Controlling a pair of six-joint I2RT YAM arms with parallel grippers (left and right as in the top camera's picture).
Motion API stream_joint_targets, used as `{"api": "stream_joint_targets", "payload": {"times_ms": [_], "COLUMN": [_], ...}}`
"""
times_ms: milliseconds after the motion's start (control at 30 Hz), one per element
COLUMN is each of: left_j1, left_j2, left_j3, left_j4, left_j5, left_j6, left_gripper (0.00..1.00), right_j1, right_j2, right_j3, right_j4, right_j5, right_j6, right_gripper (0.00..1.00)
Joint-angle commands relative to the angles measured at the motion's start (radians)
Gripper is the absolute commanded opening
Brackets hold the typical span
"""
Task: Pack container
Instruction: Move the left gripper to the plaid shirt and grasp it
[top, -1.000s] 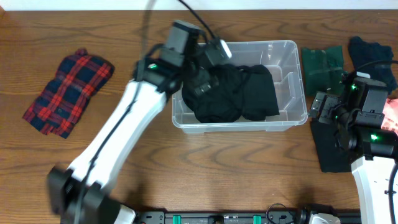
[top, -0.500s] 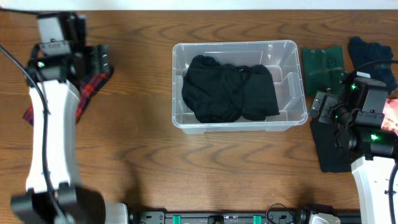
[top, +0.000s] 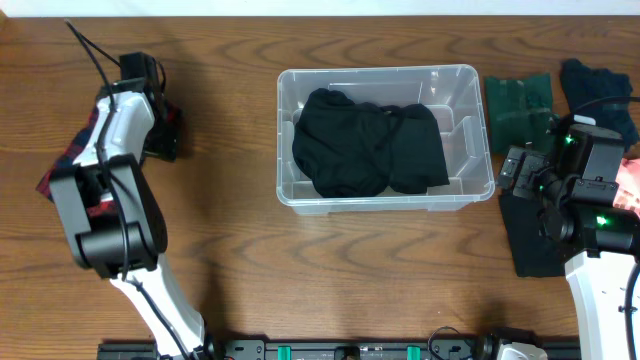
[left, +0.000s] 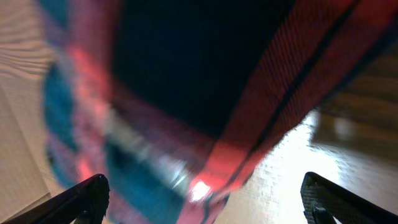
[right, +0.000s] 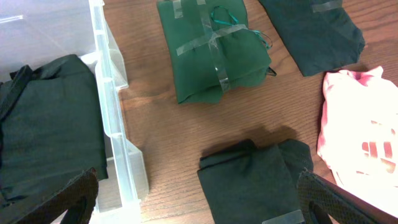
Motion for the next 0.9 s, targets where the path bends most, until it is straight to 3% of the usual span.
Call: {"api": "stream_joint_targets", "payload": {"times_ms": [0,233,400,567,867], "left_j1": [0.002,0.006,0.019,0.016,-0.024], "left_j2": [0.051,0.117,0.118,0.112,-0.098], "left_j3": [-0.002,-0.002,-0.002,-0.002,0.000], "left_j4": [0.009,0.090,0.084,0.070,0.040], "left_j5": [-0.043,-0.175,-0.185,-0.193,-0.177], "left_j6": [0.018,0.017,0.016,0.015,-0.019], "left_gripper": [0.98,0.96,0.32,0.06,0.06], "right_j1": [-0.006,-0.006,-0.006,-0.006,-0.006], "right_j2": [0.001,0.001,0.001,0.001,0.001], "right_j3": [0.019,0.019,0.019,0.019,0.019], "right_j4": [0.005,0.006,0.007,0.010,0.010], "right_j5": [-0.003,-0.004,-0.004,-0.004,0.001], "right_j6": [0.011,0.011,0.011,0.011,0.011], "right_gripper": [0.99,0.99,0.99,0.99,0.99]}}
